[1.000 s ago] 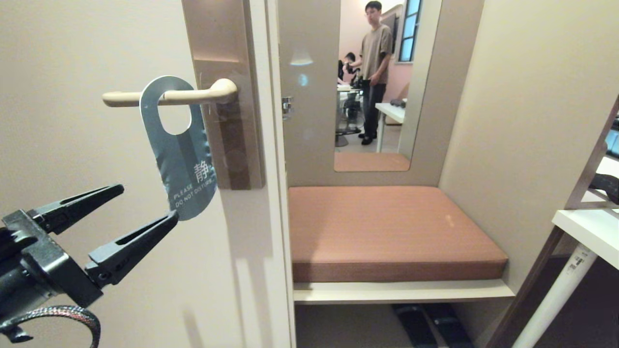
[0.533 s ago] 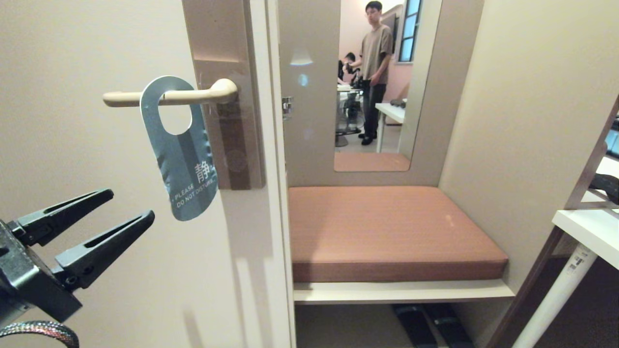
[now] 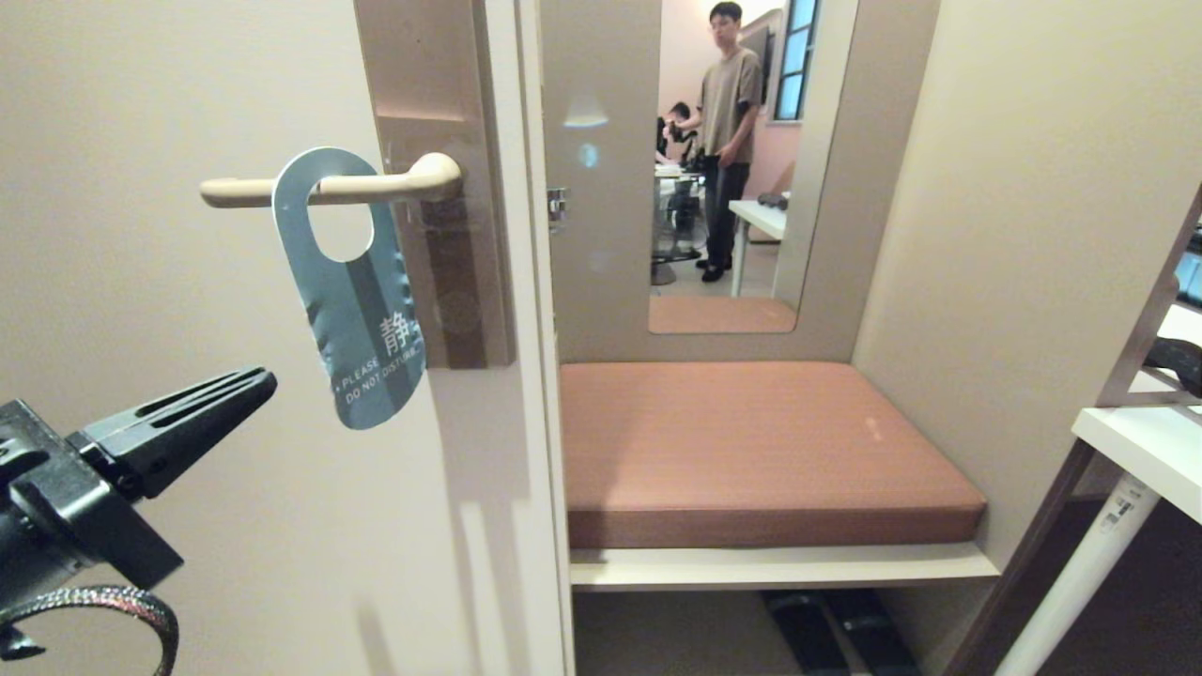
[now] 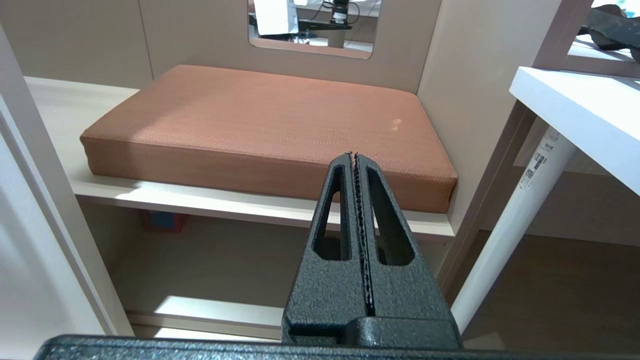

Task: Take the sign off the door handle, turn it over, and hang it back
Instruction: Hang the sign back with the other side facing out

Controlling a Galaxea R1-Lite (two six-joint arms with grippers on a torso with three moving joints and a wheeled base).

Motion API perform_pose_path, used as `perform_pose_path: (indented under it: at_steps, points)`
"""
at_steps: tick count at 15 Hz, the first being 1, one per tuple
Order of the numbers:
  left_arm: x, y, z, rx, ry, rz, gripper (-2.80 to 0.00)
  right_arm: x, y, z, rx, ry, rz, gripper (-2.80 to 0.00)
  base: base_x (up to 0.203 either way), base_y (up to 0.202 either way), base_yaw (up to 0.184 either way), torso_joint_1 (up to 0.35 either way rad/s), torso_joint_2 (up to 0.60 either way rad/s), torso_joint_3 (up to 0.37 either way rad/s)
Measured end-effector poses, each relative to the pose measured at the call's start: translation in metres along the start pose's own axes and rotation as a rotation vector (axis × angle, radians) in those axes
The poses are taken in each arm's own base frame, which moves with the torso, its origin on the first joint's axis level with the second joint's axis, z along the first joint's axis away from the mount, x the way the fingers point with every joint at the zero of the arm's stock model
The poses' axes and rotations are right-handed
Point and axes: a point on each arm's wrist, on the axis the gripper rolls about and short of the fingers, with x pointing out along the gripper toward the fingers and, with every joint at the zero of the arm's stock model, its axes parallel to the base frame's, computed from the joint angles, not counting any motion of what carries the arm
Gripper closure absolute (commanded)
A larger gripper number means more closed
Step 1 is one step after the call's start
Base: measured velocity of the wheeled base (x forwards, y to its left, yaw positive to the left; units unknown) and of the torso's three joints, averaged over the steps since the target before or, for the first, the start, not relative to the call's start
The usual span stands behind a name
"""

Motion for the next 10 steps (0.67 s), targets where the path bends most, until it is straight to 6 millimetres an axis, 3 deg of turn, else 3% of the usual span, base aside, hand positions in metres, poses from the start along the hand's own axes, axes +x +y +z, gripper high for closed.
perform_pose_path:
  at_steps: [5, 10]
  points:
    - [0.025, 0.005, 0.013, 0.005, -0.007, 0.018, 0.0, 0.0, 0.0, 0.0, 0.0, 0.0, 0.0, 0.0, 0.0, 0.0, 0.0, 0.0, 0.0, 0.0]
    - [0.039, 0.007, 0.01, 0.005, 0.024, 0.019, 0.0, 0.0, 0.0, 0.0, 0.0, 0.0, 0.0, 0.0, 0.0, 0.0, 0.0, 0.0, 0.0, 0.0]
